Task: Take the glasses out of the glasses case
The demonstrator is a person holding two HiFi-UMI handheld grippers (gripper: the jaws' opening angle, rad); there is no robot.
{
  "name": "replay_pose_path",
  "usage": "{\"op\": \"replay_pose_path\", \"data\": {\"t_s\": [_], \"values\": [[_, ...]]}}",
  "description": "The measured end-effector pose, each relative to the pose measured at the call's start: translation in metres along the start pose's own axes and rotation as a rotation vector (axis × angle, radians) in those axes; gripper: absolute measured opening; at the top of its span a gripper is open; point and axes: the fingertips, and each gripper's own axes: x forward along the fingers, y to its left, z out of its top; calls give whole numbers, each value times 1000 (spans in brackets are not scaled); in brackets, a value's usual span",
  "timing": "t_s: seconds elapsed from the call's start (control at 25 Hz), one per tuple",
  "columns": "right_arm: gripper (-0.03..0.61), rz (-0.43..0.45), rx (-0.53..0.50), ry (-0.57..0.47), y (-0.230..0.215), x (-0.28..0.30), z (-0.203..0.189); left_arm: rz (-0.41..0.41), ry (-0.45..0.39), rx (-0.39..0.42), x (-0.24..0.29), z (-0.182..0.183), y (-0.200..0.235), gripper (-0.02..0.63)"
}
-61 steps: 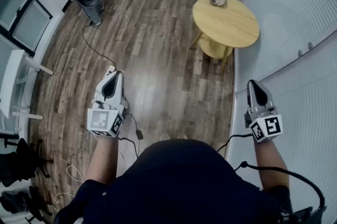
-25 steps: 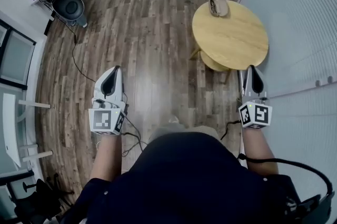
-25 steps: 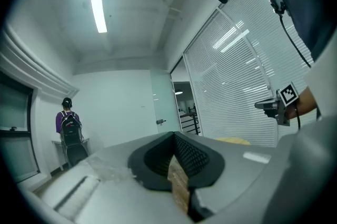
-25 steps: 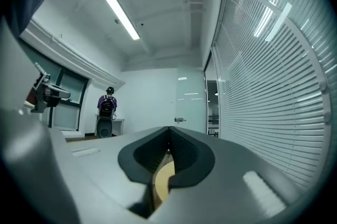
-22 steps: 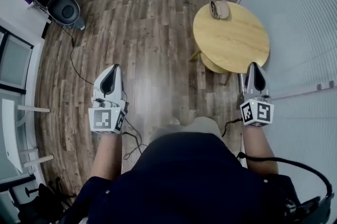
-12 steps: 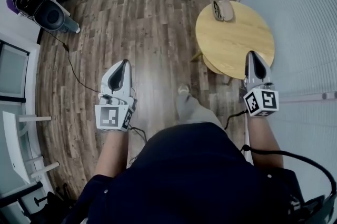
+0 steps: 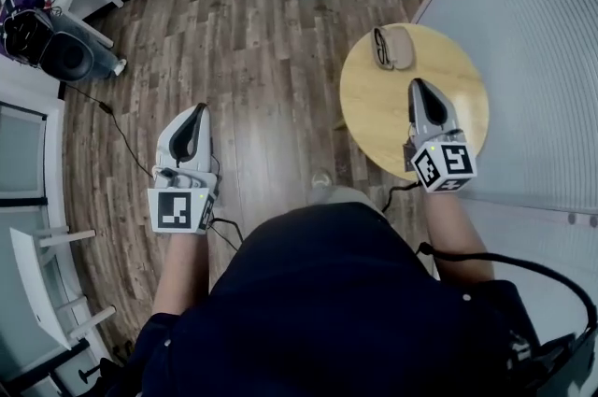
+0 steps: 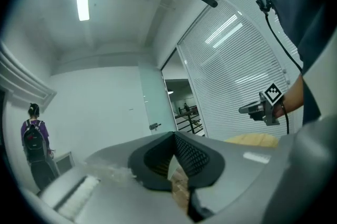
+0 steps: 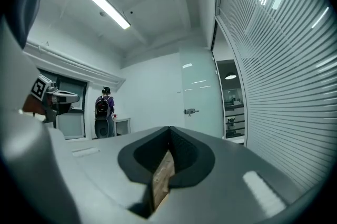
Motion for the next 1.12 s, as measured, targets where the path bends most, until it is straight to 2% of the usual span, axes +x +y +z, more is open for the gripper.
{"op": "replay_pose_path", "data": {"t_s": [0.24,0.36,0.68,0.84,1.12], "values": [[8,-26,0,41,-51,55,-11,-30,29,-51,92,-18,8,5],[8,-59,10,62,-72,75,-17,-71,31,-49,125,-21,9,5],[8,-116,44,135,-92,111,-42,-179,28,-68,220,-32,24,5],[8,-209,63,157,-115,125,-60,-289,5,-69,286,-45,16,5],[8,-388,83,219,-148,155,-68,-551,-25,-70,403,-45,-5,5]]}}
